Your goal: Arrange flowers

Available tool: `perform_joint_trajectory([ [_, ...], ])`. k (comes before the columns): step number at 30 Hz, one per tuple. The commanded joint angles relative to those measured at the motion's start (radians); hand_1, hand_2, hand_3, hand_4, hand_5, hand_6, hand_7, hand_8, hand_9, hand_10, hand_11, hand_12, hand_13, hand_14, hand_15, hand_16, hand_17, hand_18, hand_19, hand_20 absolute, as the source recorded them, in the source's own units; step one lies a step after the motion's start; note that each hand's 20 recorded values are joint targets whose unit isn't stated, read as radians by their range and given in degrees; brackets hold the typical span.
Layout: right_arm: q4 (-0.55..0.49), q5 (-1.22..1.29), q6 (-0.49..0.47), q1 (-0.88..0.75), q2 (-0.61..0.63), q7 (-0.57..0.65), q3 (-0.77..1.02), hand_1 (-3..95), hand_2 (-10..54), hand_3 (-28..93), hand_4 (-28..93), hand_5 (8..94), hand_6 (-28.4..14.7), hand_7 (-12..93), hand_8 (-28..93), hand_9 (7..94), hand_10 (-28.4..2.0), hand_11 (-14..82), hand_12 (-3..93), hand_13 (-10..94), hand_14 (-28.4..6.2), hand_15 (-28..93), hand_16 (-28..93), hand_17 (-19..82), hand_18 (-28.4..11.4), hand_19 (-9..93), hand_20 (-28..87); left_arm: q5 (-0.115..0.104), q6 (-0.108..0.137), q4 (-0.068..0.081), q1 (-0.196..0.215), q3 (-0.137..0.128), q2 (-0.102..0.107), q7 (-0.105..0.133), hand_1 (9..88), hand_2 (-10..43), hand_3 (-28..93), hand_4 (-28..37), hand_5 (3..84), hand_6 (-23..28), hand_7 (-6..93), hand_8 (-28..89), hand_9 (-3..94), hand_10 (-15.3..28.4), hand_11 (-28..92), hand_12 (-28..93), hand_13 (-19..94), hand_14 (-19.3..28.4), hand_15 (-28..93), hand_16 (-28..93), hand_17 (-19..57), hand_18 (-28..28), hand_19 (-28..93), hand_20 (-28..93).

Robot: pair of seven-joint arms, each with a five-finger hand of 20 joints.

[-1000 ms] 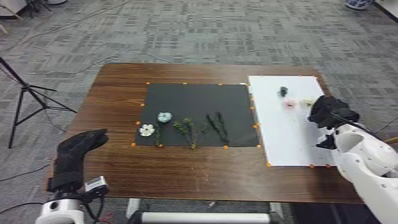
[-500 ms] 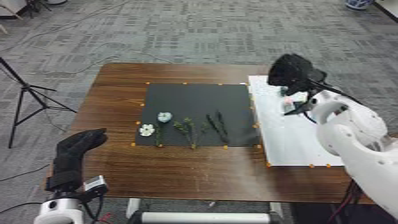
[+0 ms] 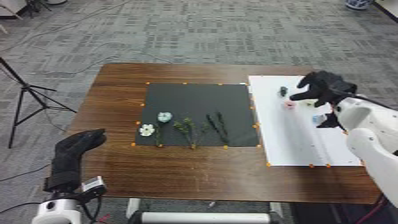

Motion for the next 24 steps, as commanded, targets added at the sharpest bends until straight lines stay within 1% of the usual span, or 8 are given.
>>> perform_joint_trajectory([
  [1,0.082,-0.090,-0.019,-0.046,-0.015,0.003,-0.006,25.9,-9.5,60,-16,55.9,-2.7,14,-5,64.6,-15.6,11.0,20.6,82,-7.3,59,35,53,-18.5,93,59,0.012,-0.029,-0.006,0.002,0.005,-0.008,-0.012,32.3,2.7,67,-21.9,56.8,0.2,24.0,-9,56.1,14.1,27,16,44,18.0,32,1,4.7,14.7,16,21],
  [7,0.124,-0.113,-0.016,-0.087,-0.018,0.011,0.039,26.3,-9.5,60,-16,56.5,-2.4,15,-5,64.9,-15.4,11.7,21.0,82,-7.2,61,34,53,-18.6,93,59,0.011,-0.028,-0.009,0.009,0.000,-0.011,-0.013,32.5,2.7,67,-21.8,57.1,-0.1,24.0,-9,56.1,14.1,27,16,44,17.9,32,1,4.7,14.8,16,21],
  [17,0.145,-0.126,-0.008,-0.154,-0.036,0.028,0.095,30.2,-9.5,62,-16,57.1,-1.7,17,-5,65.1,-14.6,12.7,21.2,82,-6.8,63,34,53,-18.2,93,60,0.010,-0.037,-0.013,0.020,-0.002,-0.017,-0.015,32.6,2.5,67,-21.5,57.5,-0.4,24.0,-9,56.1,14.1,27,16,44,18.0,32,1,4.7,14.8,16,21],
  [20,0.172,-0.112,0.080,-0.153,-0.046,0.050,0.059,35.8,-9.5,64,-17,59.2,-0.9,19,-6,66.6,-13.7,13.8,21.1,83,-6.0,63,33,55,-17.3,93,60,0.012,-0.038,-0.013,0.018,-0.001,-0.017,-0.019,32.6,2.5,67,-21.4,57.6,-0.4,23.9,-10,56.1,14.3,27,16,44,18.0,32,1,4.8,14.8,16,21],
  [21,0.181,-0.109,0.105,-0.148,-0.048,0.051,0.043,40.5,-9.5,65,-17,61.2,-0.4,20,-7,68.4,-13.1,14.9,20.9,84,-5.2,63,33,56,-16.7,93,61,0.010,-0.037,-0.015,0.020,-0.001,-0.017,-0.016,32.6,2.5,67,-21.5,57.6,-0.4,23.9,-10,56.1,14.3,27,16,44,18.0,32,1,4.8,14.8,16,21],
  [22,0.185,-0.107,0.125,-0.149,-0.049,0.048,0.036,43.6,-9.5,64,-18,62.7,-0.4,21,-3,69.8,-12.6,16.0,20.7,85,-5.0,63,33,57,-16.4,93,61,0.009,-0.041,-0.013,0.016,-0.001,-0.017,-0.017,32.6,2.5,67,-21.4,57.6,-0.4,23.9,-9,56.2,14.3,27,16,44,18.0,32,1,4.8,14.7,16,21],
  [23,0.188,-0.104,0.133,-0.144,-0.052,0.041,0.025,45.7,-9.5,63,-19,63.8,-0.5,21,1,71.4,-12.1,16.6,21.0,85,-4.8,63,33,57,-16.1,93,61,0.010,-0.038,-0.016,0.022,-0.003,-0.018,-0.017,32.7,2.5,66,-21.5,57.6,-0.4,23.9,-9,56.2,14.3,27,16,44,18.0,32,1,4.8,14.7,16,21],
  [24,0.185,-0.092,0.159,-0.148,-0.048,0.034,0.020,52.1,-9.5,58,-18,68.4,-1.0,20,7,77.4,-10.4,14.1,26.8,87,-4.5,63,33,58,-15.7,93,61,0.008,-0.042,-0.013,0.014,-0.001,-0.015,-0.015,32.7,2.5,66,-21.5,57.5,-0.4,23.9,-9,56.2,14.3,27,16,44,18.0,32,1,4.8,14.7,16,21],
])
